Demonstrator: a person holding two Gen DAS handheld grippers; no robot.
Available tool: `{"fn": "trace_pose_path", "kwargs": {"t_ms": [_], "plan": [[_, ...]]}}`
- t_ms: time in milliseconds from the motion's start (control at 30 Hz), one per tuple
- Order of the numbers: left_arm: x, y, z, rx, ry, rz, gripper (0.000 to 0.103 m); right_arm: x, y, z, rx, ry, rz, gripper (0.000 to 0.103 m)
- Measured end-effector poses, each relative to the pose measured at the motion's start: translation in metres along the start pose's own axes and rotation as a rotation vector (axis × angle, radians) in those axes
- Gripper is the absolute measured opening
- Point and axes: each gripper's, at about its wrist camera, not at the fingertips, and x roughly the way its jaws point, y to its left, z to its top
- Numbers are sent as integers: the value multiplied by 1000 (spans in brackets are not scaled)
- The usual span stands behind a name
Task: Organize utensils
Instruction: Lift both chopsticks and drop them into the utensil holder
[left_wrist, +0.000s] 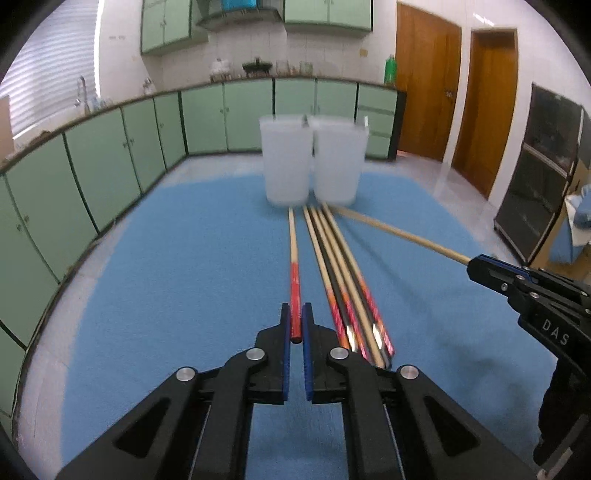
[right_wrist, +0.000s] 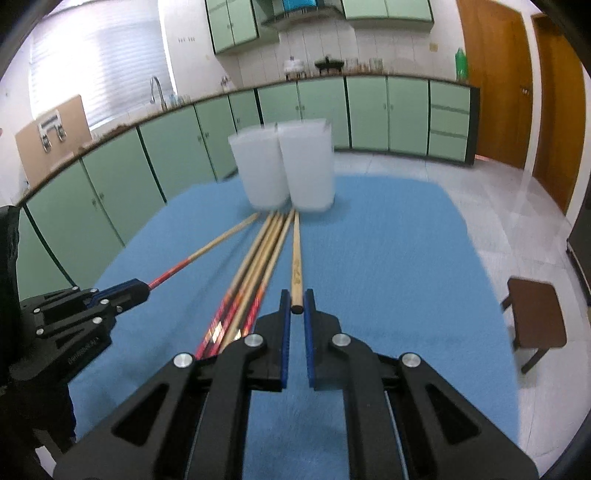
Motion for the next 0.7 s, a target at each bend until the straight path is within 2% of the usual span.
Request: {"fn": "trace_pose_path", "kwargs": {"t_ms": [233,333,533,700], "plan": [[-38,7,45,16,-149,-2,6,-27,-3,49,-26,-92,23,6],[-47,12,64,16,-190,-14,6,-35,-6,72,-27,-123,47,6],[-48,18,100,16,-228,-63,6,-35,-14,116,-20,-126,101,6],[-40,22,126,15,-240,-90,6,-35,-16,156,-54,-142,102,6]]}}
